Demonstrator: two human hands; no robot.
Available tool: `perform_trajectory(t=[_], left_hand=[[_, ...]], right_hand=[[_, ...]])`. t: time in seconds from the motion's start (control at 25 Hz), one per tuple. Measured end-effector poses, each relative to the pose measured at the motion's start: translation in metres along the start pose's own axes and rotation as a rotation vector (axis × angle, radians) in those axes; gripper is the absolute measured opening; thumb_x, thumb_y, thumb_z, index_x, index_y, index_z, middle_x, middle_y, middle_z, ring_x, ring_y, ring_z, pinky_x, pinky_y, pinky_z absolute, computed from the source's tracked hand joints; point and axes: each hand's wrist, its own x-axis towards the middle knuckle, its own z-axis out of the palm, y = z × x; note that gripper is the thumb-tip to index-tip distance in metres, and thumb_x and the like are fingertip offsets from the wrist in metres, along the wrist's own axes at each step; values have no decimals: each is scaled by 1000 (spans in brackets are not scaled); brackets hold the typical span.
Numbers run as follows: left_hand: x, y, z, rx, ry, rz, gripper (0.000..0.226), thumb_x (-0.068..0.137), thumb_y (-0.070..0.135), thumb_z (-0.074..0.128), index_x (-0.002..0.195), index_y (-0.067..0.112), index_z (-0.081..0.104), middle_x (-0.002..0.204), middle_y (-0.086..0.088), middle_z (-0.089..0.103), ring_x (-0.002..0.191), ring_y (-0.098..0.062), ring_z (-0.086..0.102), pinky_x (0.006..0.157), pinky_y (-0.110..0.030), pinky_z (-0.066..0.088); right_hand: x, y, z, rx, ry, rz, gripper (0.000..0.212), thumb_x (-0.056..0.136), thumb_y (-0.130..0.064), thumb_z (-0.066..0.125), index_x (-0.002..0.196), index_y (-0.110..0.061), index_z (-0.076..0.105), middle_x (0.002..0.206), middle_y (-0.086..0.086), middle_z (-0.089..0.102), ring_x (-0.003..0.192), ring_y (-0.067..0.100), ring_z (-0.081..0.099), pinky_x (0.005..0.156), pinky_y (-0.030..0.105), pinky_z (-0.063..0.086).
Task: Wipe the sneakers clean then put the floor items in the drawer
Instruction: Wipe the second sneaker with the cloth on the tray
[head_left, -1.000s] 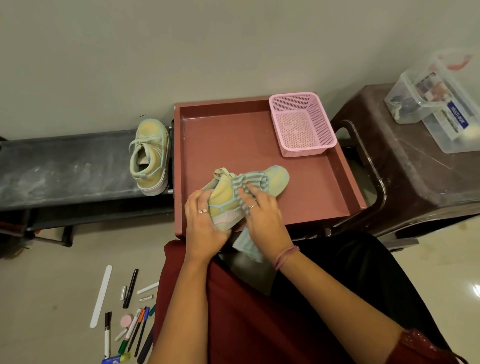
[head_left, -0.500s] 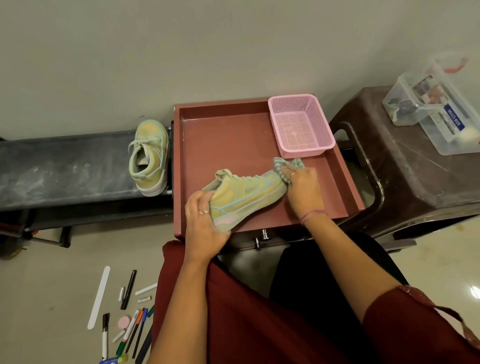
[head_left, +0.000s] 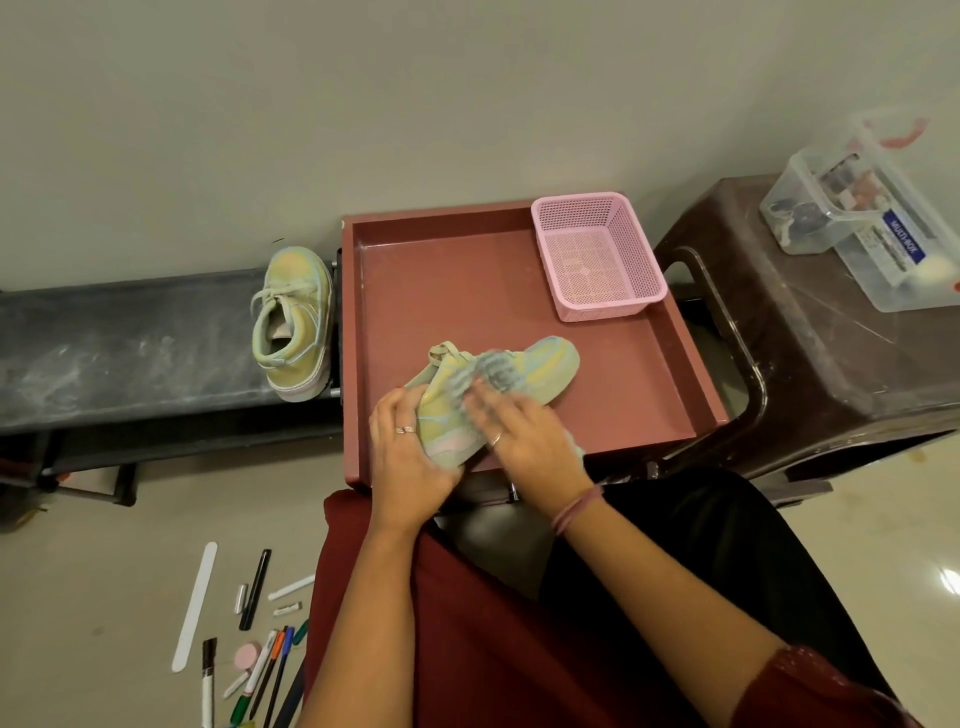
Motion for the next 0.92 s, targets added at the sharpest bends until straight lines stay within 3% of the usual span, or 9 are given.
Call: perform_trajectory(t=[0.08, 0.24, 0.36, 0.44, 0.52, 0.6, 0.68, 0.8, 0.92], left_hand=[[0, 2, 0, 11, 4, 38, 83, 50, 5, 80, 127, 14, 48, 123, 1, 41, 116, -5, 31, 101, -32, 36], [-2, 5, 4, -21, 17, 48, 81, 54, 5, 84, 127, 10, 49, 121, 14, 33, 116, 1, 29, 101, -27, 34], [-3, 3, 2, -34, 27, 13, 80, 59, 9, 85, 129, 14, 46, 123, 12, 34, 117, 8, 28, 101, -27, 36], [-1, 1, 2, -11, 12, 36, 83, 54, 7, 83, 127, 15, 45, 123, 5, 39, 117, -2, 30, 100, -32, 37], [-2, 2, 4, 1, -10, 56, 85, 52, 7, 82, 127, 16, 45, 125, 0, 39, 119, -7, 29, 102, -31, 35], [-1, 3, 5, -18, 5, 62, 81, 57, 12, 84, 128, 13, 46, 125, -1, 41, 119, -6, 30, 104, -22, 32], [0, 1, 5, -50, 21, 18, 75, 62, 12, 82, 129, 8, 47, 125, 1, 41, 117, -5, 31, 105, -21, 33], [1, -2, 4, -40, 14, -53, 80, 61, 11, 82, 133, 14, 46, 125, -1, 44, 114, -8, 35, 102, -26, 36], [4, -3, 3, -18, -25, -46, 91, 52, 14, 84, 134, 20, 46, 124, 2, 44, 114, -7, 35, 101, -14, 32]], right_hand=[[9, 41, -5, -111, -28, 186, 49, 75, 8, 62, 121, -8, 63, 127, 11, 61, 88, 28, 57, 68, 34, 52], [33, 1, -2, 141, -131, 621, 51, 82, 10, 49, 130, -6, 53, 136, 17, 49, 113, 32, 44, 96, 31, 32], [22, -35, 2, 183, -154, 216, 51, 84, -3, 33, 131, -3, 52, 136, 16, 51, 102, 22, 38, 95, 27, 32], [25, 1, -4, 52, -125, 73, 56, 77, -2, 31, 125, -6, 59, 127, 11, 60, 93, 18, 40, 86, 25, 43], [39, 26, -13, -9, -124, 261, 51, 82, 1, 36, 126, -9, 60, 128, 8, 60, 95, 23, 48, 85, 30, 51], [41, 4, -6, 20, -207, 382, 50, 88, 1, 40, 137, -9, 48, 143, 8, 46, 102, 29, 49, 96, 35, 42], [24, -35, 3, 41, -187, 243, 51, 88, -4, 37, 139, -6, 45, 145, 11, 42, 98, 29, 52, 93, 32, 39], [-15, -11, 4, -74, -157, -97, 48, 90, 0, 43, 137, -9, 45, 143, 8, 47, 92, 27, 57, 63, 35, 50], [-21, 60, -2, -163, -165, 246, 67, 80, 11, 52, 141, -14, 40, 145, 8, 45, 96, 33, 56, 60, 40, 52]])
